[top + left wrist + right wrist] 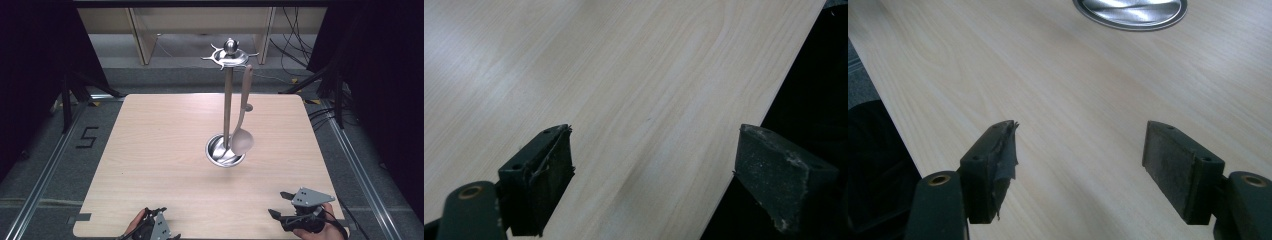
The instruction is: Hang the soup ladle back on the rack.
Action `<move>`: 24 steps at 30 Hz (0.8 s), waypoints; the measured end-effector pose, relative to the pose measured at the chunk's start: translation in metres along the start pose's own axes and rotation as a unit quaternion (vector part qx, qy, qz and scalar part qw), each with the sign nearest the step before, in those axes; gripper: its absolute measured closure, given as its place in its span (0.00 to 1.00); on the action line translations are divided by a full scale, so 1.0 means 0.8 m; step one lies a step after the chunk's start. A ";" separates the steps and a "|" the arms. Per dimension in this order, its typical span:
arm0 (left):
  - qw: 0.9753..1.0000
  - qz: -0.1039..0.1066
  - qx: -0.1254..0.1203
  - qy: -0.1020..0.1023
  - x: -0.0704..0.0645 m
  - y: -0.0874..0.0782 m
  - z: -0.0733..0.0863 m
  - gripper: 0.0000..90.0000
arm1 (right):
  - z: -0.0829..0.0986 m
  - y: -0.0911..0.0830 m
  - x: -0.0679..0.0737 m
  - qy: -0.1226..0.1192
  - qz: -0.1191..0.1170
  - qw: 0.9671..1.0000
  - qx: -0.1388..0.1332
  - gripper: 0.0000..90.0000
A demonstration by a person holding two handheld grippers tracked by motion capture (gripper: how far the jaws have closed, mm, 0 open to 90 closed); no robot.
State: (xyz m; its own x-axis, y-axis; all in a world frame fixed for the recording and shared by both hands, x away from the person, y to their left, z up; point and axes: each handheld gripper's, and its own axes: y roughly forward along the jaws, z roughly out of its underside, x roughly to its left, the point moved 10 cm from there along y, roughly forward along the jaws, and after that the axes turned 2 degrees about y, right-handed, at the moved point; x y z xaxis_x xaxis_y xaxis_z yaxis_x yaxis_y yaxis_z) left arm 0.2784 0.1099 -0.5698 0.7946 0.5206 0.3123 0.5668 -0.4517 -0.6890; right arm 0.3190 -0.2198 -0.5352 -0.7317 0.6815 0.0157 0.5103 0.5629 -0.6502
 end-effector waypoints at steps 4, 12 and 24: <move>1.000 0.000 0.001 0.000 0.000 0.001 0.000 0.16 | 0.007 -0.002 0.003 -0.007 0.011 1.000 0.006 0.31; 1.000 -0.001 0.004 0.004 0.000 0.000 0.001 0.16 | 0.028 -0.003 0.002 -0.004 0.025 0.999 0.023 0.30; 1.000 0.003 0.004 0.004 -0.001 0.001 0.001 0.16 | 0.038 0.000 0.001 -0.018 0.040 0.999 0.030 0.29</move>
State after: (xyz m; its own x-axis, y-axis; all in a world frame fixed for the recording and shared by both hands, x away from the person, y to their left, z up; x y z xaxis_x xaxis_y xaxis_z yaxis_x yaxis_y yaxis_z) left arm 0.2778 0.1096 -0.5712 0.7995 0.5126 0.3130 0.5602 -0.4484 -0.6965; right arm 0.3049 -0.2335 -0.5580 -0.7065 0.7049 -0.0640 0.5398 0.4781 -0.6929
